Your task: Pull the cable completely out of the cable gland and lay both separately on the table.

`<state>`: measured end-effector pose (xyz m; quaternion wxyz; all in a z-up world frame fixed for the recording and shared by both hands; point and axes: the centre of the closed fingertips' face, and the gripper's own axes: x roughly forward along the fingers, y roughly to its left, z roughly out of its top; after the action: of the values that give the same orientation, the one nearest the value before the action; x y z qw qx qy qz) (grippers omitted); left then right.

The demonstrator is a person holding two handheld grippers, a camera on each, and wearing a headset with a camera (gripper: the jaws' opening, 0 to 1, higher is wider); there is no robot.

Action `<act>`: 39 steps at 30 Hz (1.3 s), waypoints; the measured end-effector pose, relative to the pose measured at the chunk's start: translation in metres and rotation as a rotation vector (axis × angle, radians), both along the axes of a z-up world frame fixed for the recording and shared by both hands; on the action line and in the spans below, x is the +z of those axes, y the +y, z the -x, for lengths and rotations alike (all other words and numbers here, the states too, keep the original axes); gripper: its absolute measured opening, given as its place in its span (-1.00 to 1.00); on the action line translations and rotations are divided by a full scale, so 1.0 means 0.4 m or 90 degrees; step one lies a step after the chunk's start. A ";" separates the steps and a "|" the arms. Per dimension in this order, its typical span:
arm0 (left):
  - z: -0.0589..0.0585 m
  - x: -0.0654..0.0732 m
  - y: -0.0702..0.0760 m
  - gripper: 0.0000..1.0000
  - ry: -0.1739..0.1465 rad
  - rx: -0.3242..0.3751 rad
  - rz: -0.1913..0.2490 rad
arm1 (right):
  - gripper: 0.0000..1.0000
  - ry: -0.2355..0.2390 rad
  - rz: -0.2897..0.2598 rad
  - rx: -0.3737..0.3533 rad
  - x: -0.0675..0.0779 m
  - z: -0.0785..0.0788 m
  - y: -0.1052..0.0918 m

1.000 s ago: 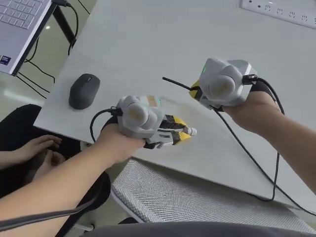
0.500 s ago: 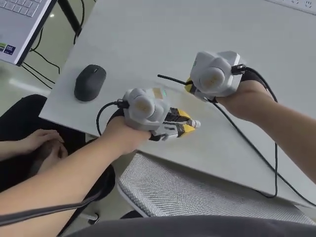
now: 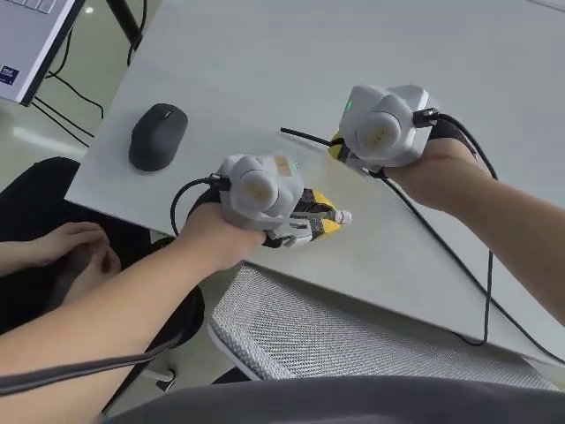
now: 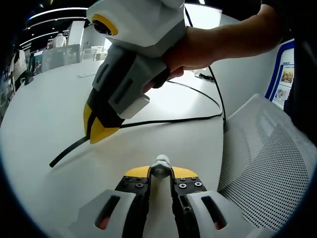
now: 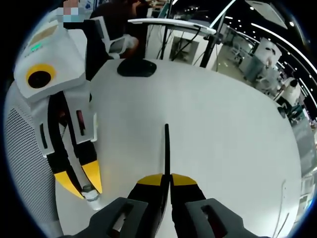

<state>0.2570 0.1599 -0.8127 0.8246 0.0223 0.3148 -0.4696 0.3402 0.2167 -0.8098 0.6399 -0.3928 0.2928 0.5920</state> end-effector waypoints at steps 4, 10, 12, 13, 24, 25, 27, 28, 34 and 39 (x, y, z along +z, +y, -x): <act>-0.001 -0.005 0.006 -0.69 -0.001 0.001 -0.010 | -1.00 0.001 0.002 0.001 -0.006 -0.001 0.001; -0.004 -0.004 0.010 -0.68 -0.005 -0.003 -0.022 | -1.00 -0.001 0.002 -0.001 -0.007 -0.006 0.000; -0.004 -0.006 0.009 -0.68 -0.008 -0.008 -0.027 | -0.99 -0.001 0.004 0.002 -0.011 -0.007 -0.001; -0.004 -0.007 0.010 -0.68 -0.009 -0.010 -0.031 | -0.99 -0.002 0.006 0.002 -0.014 -0.008 -0.003; -0.005 -0.013 0.013 -0.68 -0.021 -0.018 -0.066 | -0.95 0.002 0.013 0.001 -0.023 -0.007 -0.011; -0.005 -0.012 0.012 -0.68 -0.022 -0.019 -0.067 | -0.94 0.004 0.013 -0.002 -0.023 -0.007 -0.012; -0.004 -0.012 0.011 -0.68 -0.022 -0.019 -0.069 | -0.91 0.005 0.013 -0.003 -0.022 -0.008 -0.014; -0.005 -0.013 0.012 -0.68 -0.024 -0.018 -0.073 | -0.89 0.002 0.013 -0.003 -0.021 -0.009 -0.015; -0.006 -0.011 0.008 -0.68 -0.027 -0.013 -0.076 | -0.76 0.001 0.003 -0.016 -0.002 -0.011 -0.025; -0.013 -0.007 0.014 -0.57 -0.034 0.000 -0.088 | -0.63 0.005 -0.014 -0.033 0.024 -0.007 -0.031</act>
<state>0.2622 0.1655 -0.8154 0.8291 0.0914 0.3246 -0.4460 0.3430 0.2045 -0.8003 0.6579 -0.3762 0.2988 0.5800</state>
